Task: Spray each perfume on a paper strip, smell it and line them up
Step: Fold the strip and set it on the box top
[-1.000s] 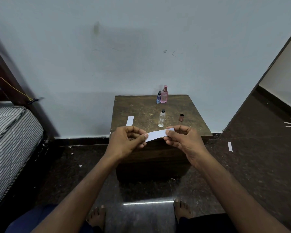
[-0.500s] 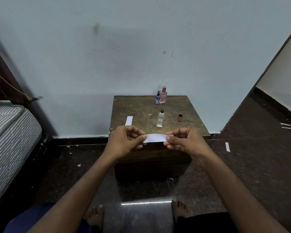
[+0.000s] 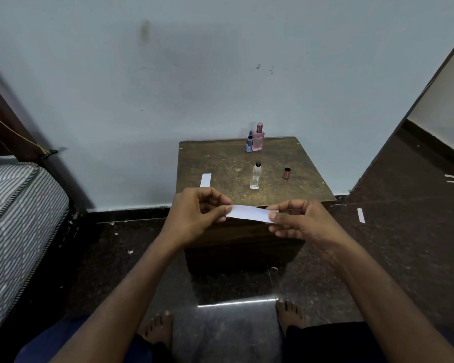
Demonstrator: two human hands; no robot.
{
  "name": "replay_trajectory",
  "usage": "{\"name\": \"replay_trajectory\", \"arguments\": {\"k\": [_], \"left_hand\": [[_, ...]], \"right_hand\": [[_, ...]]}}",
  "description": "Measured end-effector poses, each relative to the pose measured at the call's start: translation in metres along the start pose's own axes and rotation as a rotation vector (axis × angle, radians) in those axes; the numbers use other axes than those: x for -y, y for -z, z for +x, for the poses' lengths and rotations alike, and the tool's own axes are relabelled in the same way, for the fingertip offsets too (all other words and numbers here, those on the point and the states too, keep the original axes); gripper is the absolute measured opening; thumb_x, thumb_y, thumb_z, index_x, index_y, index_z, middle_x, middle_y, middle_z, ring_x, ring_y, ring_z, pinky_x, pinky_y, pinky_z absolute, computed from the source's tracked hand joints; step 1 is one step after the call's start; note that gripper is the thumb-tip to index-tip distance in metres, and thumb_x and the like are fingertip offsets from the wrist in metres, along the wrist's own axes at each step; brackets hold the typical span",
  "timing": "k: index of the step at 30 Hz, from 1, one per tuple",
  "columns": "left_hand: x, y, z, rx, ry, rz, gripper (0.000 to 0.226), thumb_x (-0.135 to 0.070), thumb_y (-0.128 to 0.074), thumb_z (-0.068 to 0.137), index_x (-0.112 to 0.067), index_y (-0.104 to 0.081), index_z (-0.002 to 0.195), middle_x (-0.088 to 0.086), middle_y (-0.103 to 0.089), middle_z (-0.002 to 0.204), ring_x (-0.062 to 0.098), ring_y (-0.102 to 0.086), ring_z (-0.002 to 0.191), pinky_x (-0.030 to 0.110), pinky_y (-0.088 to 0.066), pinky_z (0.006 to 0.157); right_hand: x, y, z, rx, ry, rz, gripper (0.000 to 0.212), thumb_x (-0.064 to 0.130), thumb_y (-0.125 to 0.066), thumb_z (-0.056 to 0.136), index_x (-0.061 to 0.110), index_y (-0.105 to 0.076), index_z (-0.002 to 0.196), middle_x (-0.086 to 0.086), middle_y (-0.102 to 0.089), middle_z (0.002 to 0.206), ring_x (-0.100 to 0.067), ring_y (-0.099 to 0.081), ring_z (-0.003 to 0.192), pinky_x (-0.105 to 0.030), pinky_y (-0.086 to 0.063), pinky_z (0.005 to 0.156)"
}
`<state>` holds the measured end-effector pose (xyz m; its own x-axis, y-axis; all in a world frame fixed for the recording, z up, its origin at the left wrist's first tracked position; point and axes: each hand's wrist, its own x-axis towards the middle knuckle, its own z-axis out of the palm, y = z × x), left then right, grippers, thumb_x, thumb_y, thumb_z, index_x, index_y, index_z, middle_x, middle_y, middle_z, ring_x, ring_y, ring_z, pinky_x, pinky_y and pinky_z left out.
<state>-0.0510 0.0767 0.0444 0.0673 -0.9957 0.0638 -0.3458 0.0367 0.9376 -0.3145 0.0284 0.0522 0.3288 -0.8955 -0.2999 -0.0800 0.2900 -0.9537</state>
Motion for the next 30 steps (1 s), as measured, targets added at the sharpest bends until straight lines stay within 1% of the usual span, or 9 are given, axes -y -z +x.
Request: {"name": "replay_trajectory", "arguments": {"k": [7,14,17,21,23,25,28,29,30], "left_hand": [[0.006,-0.004,0.003,0.005,0.074,-0.075,0.015,-0.015,-0.083,0.090,-0.012,-0.079,0.105,0.005,-0.080,0.095,0.020,-0.081,0.086,0.031,-0.066,0.081],[0.009,-0.001,0.005,0.032,0.110,-0.095,0.015,-0.012,-0.084,0.088,-0.012,-0.080,0.103,0.005,-0.082,0.094,0.019,-0.080,0.089,0.028,-0.064,0.081],[0.009,0.000,0.004,0.037,0.177,-0.165,0.017,-0.009,-0.083,0.088,-0.010,-0.081,0.104,0.006,-0.082,0.096,0.020,-0.080,0.093,0.024,-0.063,0.080],[0.008,-0.003,0.006,0.011,0.186,-0.177,0.017,-0.011,-0.083,0.089,-0.012,-0.081,0.105,0.002,-0.082,0.098,0.019,-0.079,0.098,0.027,-0.064,0.086],[0.014,-0.004,0.008,-0.023,0.113,0.014,0.020,-0.020,-0.081,0.093,-0.019,-0.079,0.112,-0.004,-0.081,0.103,0.011,-0.077,0.100,0.023,-0.060,0.091],[0.023,-0.007,0.011,-0.076,-0.054,0.444,0.037,-0.031,-0.076,0.096,-0.021,-0.069,0.131,-0.007,-0.073,0.127,0.009,-0.066,0.121,0.023,-0.052,0.102],[0.035,-0.019,0.016,0.028,-0.180,0.782,0.075,-0.038,-0.070,0.099,-0.014,-0.036,0.161,0.003,-0.039,0.166,0.021,-0.029,0.157,0.040,-0.028,0.129],[0.039,-0.024,0.018,0.087,-0.160,0.831,0.084,-0.042,-0.067,0.101,-0.013,-0.023,0.166,0.004,-0.024,0.173,0.022,-0.017,0.162,0.040,-0.019,0.132],[0.043,-0.030,0.019,0.142,-0.138,0.901,0.090,-0.047,-0.063,0.102,-0.012,-0.013,0.168,0.006,-0.010,0.177,0.023,-0.006,0.164,0.040,-0.012,0.133]], "right_hand": [[-0.002,-0.008,0.012,-0.047,-0.005,0.100,0.020,-0.005,-0.078,0.085,-0.007,-0.074,0.104,-0.022,-0.079,0.094,-0.027,-0.080,0.085,-0.028,-0.065,0.074],[0.001,-0.008,0.013,-0.012,-0.005,0.103,0.022,-0.006,-0.078,0.083,-0.008,-0.075,0.105,-0.023,-0.078,0.098,-0.029,-0.079,0.090,-0.027,-0.065,0.076],[-0.001,-0.006,0.010,0.009,-0.008,0.097,0.023,-0.007,-0.078,0.083,-0.008,-0.075,0.106,-0.025,-0.078,0.098,-0.029,-0.079,0.088,-0.026,-0.065,0.074],[0.004,-0.001,0.005,-0.031,0.026,0.003,0.028,0.000,-0.083,0.078,-0.005,-0.076,0.104,-0.025,-0.078,0.097,-0.026,-0.079,0.083,-0.025,-0.064,0.068],[0.017,0.003,0.000,-0.064,0.087,0.059,0.029,0.004,-0.083,0.073,-0.003,-0.076,0.099,-0.023,-0.078,0.093,-0.026,-0.078,0.080,-0.024,-0.063,0.066],[0.043,0.010,-0.009,0.010,0.197,0.326,0.015,0.006,-0.075,0.076,0.005,-0.078,0.091,-0.014,-0.076,0.082,-0.016,-0.075,0.071,-0.018,-0.060,0.061],[0.073,0.022,-0.018,0.190,0.349,0.728,0.009,0.015,-0.069,0.081,0.015,-0.079,0.083,0.000,-0.071,0.077,-0.005,-0.070,0.065,-0.011,-0.056,0.057],[0.068,0.024,-0.013,0.156,0.330,0.660,0.010,0.014,-0.070,0.082,0.011,-0.077,0.089,-0.001,-0.072,0.078,-0.006,-0.070,0.067,-0.012,-0.057,0.058],[0.056,0.023,-0.006,0.054,0.270,0.457,0.014,0.011,-0.072,0.083,0.005,-0.076,0.095,-0.005,-0.075,0.079,-0.009,-0.072,0.069,-0.014,-0.057,0.059]]}}
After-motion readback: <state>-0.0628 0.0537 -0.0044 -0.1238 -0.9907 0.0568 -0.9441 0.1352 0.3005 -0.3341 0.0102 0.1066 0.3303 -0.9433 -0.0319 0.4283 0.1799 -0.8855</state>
